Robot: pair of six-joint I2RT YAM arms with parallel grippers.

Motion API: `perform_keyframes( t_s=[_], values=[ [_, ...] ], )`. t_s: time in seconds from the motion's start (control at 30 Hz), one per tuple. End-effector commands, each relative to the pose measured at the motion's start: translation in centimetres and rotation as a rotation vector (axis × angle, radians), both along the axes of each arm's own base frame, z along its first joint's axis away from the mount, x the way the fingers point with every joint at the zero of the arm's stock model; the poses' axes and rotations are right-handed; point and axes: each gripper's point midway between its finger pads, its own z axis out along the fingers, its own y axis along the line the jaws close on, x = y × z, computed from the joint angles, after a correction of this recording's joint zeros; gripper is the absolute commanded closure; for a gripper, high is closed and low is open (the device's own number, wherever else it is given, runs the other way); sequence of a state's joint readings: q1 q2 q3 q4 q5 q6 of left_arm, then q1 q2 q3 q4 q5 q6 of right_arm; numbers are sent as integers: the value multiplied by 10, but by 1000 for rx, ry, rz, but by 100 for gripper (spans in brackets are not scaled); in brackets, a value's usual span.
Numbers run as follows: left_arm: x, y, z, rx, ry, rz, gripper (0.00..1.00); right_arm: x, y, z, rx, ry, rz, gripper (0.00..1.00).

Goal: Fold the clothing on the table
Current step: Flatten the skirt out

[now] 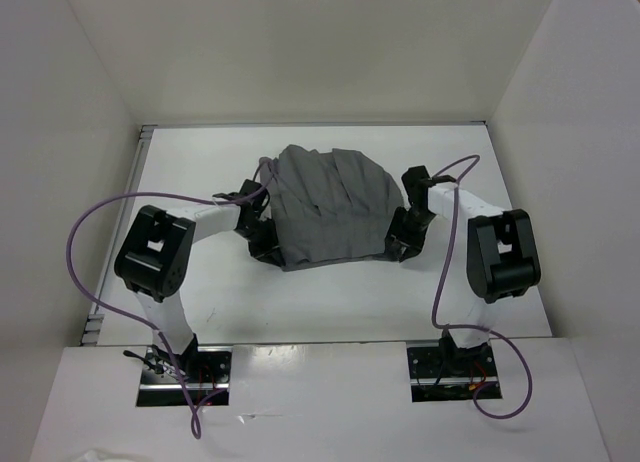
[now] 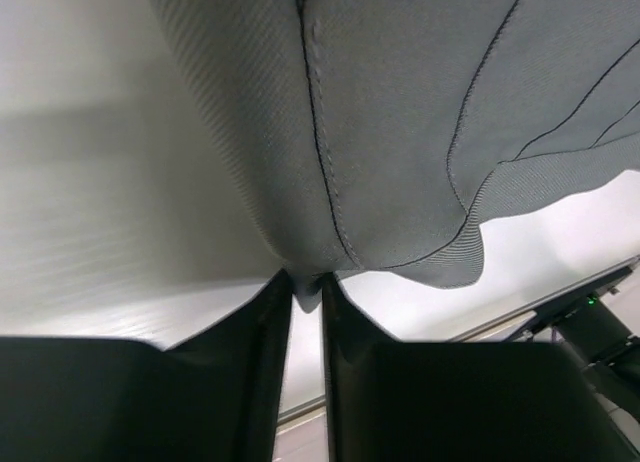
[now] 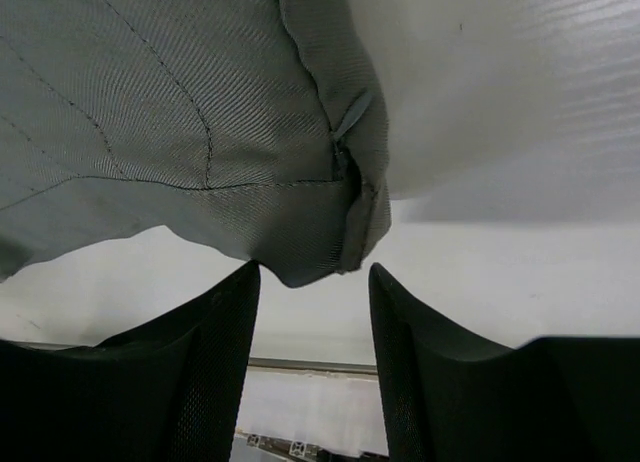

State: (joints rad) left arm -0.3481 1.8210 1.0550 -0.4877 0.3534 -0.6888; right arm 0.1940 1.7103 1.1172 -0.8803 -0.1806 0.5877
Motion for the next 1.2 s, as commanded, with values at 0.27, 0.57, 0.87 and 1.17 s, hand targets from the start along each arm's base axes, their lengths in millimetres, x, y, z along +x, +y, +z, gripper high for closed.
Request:
perform_keyframes(
  t_s=[0.27,0.57,0.87,1.17],
  values=[
    [-10,5,-40,112,20,-57,100,25,3,-12,-25,-43,-6,47],
    [3,20,-8,181,-62,-31,100,65,-22,40,-109,-218,-87,44],
    [1,20,-7,167,-46,-27,100,71,-25,28,-115,-199,-85,44],
    [1,23,-10,171,-37,-19,100,52,-28,-15,-140,-81,-66,44]
  ],
)
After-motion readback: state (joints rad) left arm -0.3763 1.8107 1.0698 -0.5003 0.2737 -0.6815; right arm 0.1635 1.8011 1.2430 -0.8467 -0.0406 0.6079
